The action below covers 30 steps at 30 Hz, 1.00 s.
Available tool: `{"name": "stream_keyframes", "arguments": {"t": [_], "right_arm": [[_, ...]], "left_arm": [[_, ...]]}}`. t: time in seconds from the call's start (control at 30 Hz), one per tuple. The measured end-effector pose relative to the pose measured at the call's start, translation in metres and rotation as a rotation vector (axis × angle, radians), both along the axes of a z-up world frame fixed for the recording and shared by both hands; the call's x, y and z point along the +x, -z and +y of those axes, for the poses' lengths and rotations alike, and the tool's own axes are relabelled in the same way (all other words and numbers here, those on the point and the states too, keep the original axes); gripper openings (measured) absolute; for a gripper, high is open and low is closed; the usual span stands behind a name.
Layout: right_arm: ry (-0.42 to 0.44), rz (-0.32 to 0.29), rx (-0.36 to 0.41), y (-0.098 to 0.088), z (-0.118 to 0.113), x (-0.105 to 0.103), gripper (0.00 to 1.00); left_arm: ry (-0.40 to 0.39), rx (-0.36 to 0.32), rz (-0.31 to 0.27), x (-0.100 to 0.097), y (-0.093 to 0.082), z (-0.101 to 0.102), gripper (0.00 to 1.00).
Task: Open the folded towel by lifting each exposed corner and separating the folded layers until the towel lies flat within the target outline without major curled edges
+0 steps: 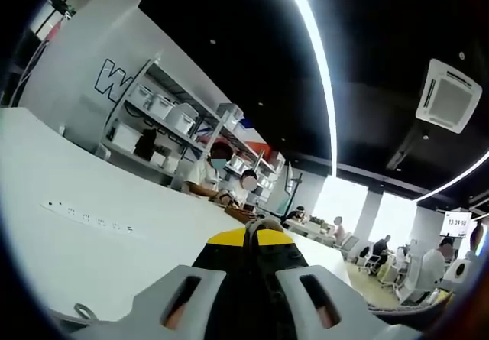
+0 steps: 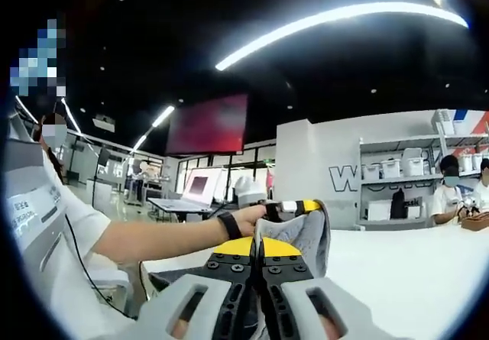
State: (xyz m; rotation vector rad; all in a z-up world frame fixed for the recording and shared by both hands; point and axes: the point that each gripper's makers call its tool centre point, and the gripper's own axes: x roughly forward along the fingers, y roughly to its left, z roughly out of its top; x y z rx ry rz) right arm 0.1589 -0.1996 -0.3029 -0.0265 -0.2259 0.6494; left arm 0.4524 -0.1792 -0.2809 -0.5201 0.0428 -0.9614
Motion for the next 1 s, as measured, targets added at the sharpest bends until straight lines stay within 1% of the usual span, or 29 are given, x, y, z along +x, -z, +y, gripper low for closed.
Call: {"name": "stream_keyframes", "arguments": {"t": [0.07,0.1,0.17,0.23,0.3,0.33,0.4,0.53,0.67,0.83,0.9,1.0], "right_arm": [[0.008,-0.010,-0.009,0.000,-0.001,0.000,0.00],[0.005,0.000,-0.011,0.001,0.000,0.001,0.00],[0.000,-0.002,-0.005,0.000,0.001,0.000,0.00],[0.001,-0.002,-0.010,0.000,0.001,0.000,0.00],[0.005,-0.002,-0.012,-0.001,-0.002,0.001,0.00],[0.005,0.004,0.006,-0.002,-0.006,0.001,0.00],[0.016,0.001,0.010,-0.004,-0.011,0.001,0.00],[0.034,0.001,0.018,-0.001,-0.019,0.002,0.00],[0.046,0.004,0.021,0.001,-0.022,0.002,0.00],[0.055,0.008,-0.018,0.007,-0.021,0.002,0.00],[0.067,0.002,-0.041,0.008,-0.023,0.002,0.00],[0.083,-0.003,-0.047,0.009,-0.027,0.002,0.00]], "left_arm": [[0.001,-0.006,0.003,0.001,0.000,-0.003,0.01],[0.002,-0.004,0.003,0.001,0.000,-0.005,0.01],[0.002,-0.001,0.004,0.001,0.000,-0.007,0.01],[0.009,-0.018,0.001,0.000,-0.003,-0.010,0.01],[0.008,-0.018,0.000,0.001,-0.003,-0.013,0.01],[0.014,-0.016,0.002,0.001,-0.002,-0.016,0.01],[0.018,-0.021,0.005,0.001,-0.002,-0.019,0.01],[0.013,-0.032,0.006,0.001,-0.003,-0.025,0.01],[0.018,-0.043,0.022,0.002,0.000,-0.030,0.01],[0.025,-0.040,0.039,0.003,0.005,-0.037,0.01],[0.029,-0.051,0.047,0.002,0.004,-0.039,0.01],[0.031,-0.045,0.054,0.000,0.008,-0.043,0.01]]}}
